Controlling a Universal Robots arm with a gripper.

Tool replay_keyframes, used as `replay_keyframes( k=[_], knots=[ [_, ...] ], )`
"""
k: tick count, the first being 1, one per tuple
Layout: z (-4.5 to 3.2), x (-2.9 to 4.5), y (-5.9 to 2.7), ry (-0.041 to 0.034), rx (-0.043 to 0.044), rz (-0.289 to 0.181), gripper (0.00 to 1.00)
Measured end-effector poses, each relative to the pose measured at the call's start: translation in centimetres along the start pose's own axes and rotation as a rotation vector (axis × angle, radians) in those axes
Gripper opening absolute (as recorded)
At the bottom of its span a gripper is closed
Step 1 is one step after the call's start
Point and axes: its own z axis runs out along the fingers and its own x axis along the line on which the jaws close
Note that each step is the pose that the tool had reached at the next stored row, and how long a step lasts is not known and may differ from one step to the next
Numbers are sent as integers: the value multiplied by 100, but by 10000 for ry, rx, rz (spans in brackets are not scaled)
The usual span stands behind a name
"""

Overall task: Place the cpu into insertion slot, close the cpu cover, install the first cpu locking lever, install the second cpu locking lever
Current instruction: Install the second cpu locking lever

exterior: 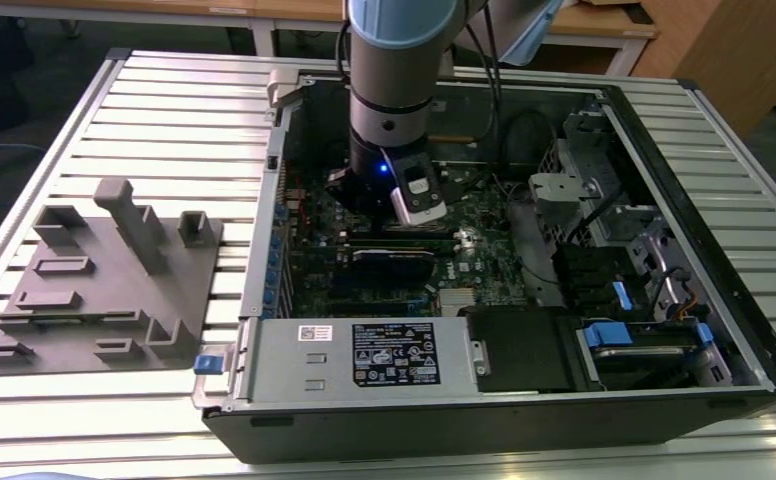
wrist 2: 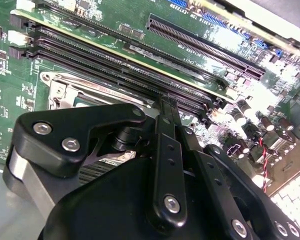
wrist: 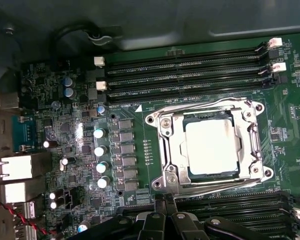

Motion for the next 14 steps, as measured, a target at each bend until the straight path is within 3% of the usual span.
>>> replay_keyframes(
  k=[14],
  knots=[
    [12,24,13,35,-69,0,11]
  ],
)
